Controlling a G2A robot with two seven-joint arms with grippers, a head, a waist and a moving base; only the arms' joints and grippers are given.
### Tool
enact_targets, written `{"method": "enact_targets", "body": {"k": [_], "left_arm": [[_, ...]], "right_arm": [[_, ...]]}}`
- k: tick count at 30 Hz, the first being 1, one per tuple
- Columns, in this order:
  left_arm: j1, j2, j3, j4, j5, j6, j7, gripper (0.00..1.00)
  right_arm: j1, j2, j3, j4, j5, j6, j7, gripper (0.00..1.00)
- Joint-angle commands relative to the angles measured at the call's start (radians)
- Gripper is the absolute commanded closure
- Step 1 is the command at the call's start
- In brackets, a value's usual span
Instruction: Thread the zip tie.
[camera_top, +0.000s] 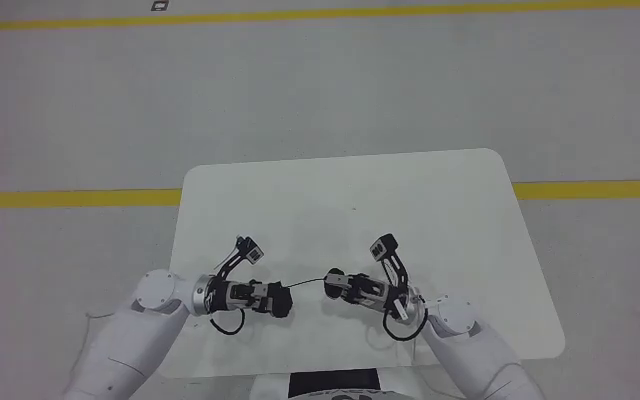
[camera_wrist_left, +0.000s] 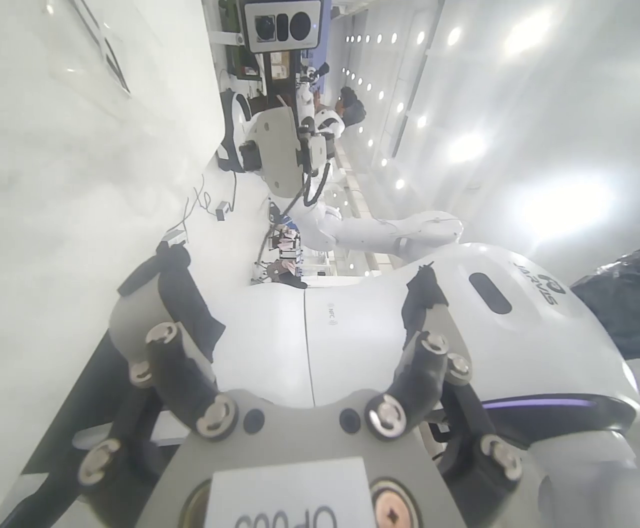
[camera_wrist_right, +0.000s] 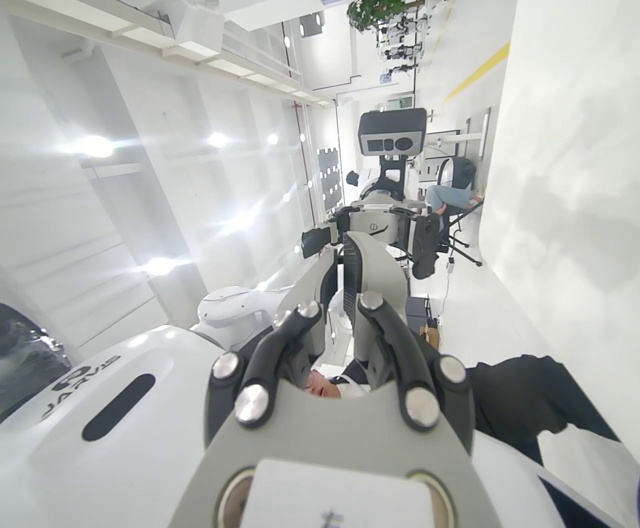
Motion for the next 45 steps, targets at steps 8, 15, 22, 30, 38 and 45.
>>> {"method": "enact_targets", "body": {"k": [8, 15, 22, 30, 38, 45], "left_arm": [[-0.046, -0.022, 0.050, 0.024, -0.051, 0.000, 0.001, 0.00], [-0.047, -0.023, 0.065, 0.010, -0.026, 0.015, 0.034, 0.00], [-0.056, -0.021, 0.080, 0.015, -0.021, 0.024, 0.034, 0.00], [-0.063, -0.018, 0.090, 0.026, -0.036, 0.014, 0.027, 0.07], [-0.070, -0.015, 0.101, 0.032, -0.043, 0.014, 0.018, 0.15], [-0.075, -0.014, 0.114, 0.033, -0.048, 0.011, 0.019, 0.24]], "right_arm": [[0.005, -0.006, -0.018, -0.007, 0.008, 0.000, 0.021, 1.00], [0.004, -0.006, -0.027, -0.021, -0.003, 0.004, -0.002, 1.00], [0.008, -0.006, -0.042, -0.027, -0.002, 0.000, -0.003, 1.00], [0.018, -0.006, -0.053, -0.015, -0.008, 0.000, -0.009, 1.00], [0.015, -0.005, -0.050, -0.016, 0.000, 0.000, -0.015, 1.00], [0.014, -0.007, -0.056, -0.017, -0.002, 0.000, -0.014, 1.00]]}}
